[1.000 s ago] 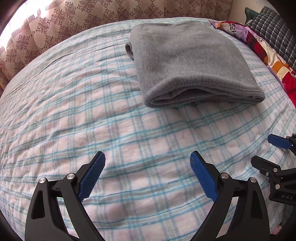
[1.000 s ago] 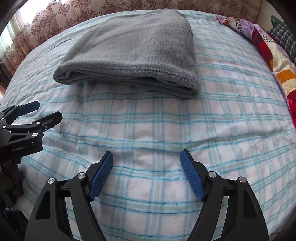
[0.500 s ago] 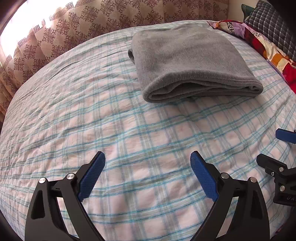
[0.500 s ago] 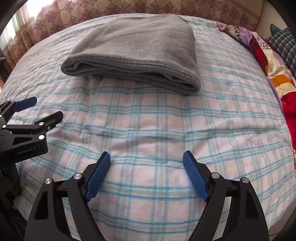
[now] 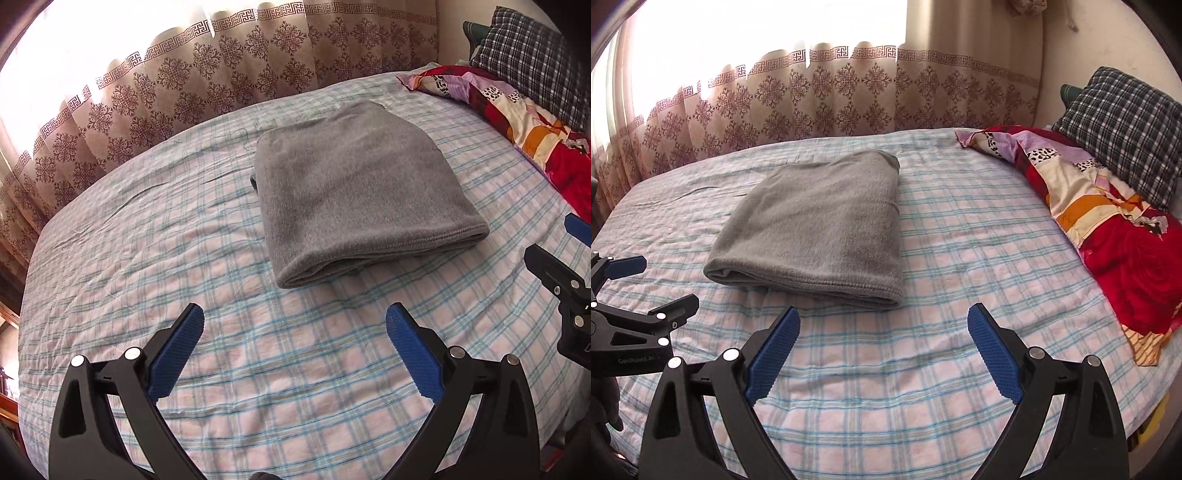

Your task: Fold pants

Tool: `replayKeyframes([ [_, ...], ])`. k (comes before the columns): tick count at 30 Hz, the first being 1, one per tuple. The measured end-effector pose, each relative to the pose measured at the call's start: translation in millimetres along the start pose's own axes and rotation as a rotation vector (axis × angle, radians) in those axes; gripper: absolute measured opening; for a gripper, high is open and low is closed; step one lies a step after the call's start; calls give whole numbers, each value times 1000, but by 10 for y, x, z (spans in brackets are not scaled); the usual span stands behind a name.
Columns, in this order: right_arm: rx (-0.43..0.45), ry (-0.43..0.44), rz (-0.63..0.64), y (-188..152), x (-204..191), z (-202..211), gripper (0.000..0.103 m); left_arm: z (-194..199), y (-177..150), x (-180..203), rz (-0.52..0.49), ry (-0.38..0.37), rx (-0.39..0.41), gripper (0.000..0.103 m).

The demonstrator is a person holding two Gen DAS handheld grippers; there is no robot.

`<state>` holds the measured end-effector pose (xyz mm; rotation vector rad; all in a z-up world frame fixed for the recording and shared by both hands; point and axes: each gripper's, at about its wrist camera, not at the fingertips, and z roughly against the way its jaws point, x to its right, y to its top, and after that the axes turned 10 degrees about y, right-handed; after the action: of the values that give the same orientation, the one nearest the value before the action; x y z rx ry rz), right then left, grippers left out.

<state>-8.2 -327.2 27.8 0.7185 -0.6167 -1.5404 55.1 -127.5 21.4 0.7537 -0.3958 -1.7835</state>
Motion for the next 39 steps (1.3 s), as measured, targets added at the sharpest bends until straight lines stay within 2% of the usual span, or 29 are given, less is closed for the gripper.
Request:
replayKeyframes([
  [4,41,-12,-11,22,21,86,91,107,137,-18,25,32,-18,100],
  [8,81,-17,-19,42,32,174,91,253,185,4,22,59,36,100],
  [12,77,-15,-28,42,48,176,91,349,197,39,25,76,62,100],
  [16,85,-14,-32,56,49,201,92,362,216,60,17,134,48,100],
  [22,101,-20,-37,67,50,247,91,384,263,17,38,111,26,100],
  [30,172,-62,-35,137,44,431,92,476,300,52,27,103,51,100],
  [39,148,-42,-18,129,2,390,92,504,309,77,18,100,55,100],
])
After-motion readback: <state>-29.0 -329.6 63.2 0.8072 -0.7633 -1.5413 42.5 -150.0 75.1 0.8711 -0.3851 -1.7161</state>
